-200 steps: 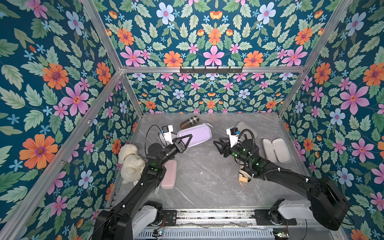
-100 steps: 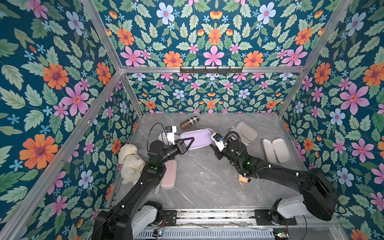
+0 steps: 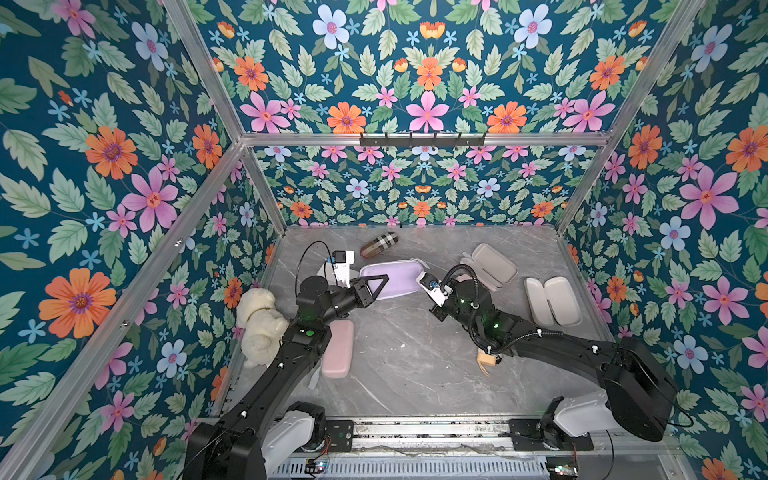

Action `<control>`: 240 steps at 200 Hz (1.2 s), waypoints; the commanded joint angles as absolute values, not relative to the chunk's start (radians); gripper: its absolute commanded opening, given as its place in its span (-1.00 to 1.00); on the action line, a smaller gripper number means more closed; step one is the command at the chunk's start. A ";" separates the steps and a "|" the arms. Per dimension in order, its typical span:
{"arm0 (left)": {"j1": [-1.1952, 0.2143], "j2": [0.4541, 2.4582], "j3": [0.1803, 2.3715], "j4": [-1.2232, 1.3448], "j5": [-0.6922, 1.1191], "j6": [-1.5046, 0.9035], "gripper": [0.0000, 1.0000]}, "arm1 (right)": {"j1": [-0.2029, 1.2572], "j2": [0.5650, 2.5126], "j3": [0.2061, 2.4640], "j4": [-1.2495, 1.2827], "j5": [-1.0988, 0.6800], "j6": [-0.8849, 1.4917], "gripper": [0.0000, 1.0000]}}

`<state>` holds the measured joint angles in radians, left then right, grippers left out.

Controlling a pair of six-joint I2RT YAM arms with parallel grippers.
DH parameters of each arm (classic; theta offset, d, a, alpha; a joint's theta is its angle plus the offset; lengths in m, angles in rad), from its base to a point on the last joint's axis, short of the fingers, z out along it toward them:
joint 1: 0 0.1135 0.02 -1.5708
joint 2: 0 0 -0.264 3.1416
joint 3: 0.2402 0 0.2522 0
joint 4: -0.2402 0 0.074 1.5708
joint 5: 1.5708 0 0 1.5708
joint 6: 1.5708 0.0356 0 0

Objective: Put umbrellas into zippered umbrella sleeves
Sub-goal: Zip the zipper on the umbrella sleeve, then place the umbrella sleeve at the center of the board.

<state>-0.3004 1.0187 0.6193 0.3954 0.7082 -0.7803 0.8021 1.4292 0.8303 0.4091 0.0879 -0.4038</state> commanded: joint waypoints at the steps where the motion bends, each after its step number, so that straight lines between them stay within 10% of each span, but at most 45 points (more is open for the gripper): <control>1: -0.298 1.014 0.639 0.284 0.765 -0.700 -0.90 | 0.798 1.427 0.839 0.426 0.125 -0.471 -1.00; 128: -0.291 1.094 0.696 -0.041 0.878 -0.486 -1.00 | 0.719 1.411 0.929 0.299 0.045 -0.421 -1.00; 152: -0.291 1.133 0.704 -0.054 0.838 -0.442 -1.00 | 0.715 1.356 0.860 0.202 0.069 -0.336 -0.44; 240: -0.419 1.492 0.763 -0.155 0.762 -0.274 -0.82 | 0.672 1.359 0.847 -0.031 -0.217 0.003 0.20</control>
<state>-0.4107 1.4212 0.7219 -0.0944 0.8032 -0.3759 0.6720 1.2915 0.8223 0.0151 -0.0921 -0.1154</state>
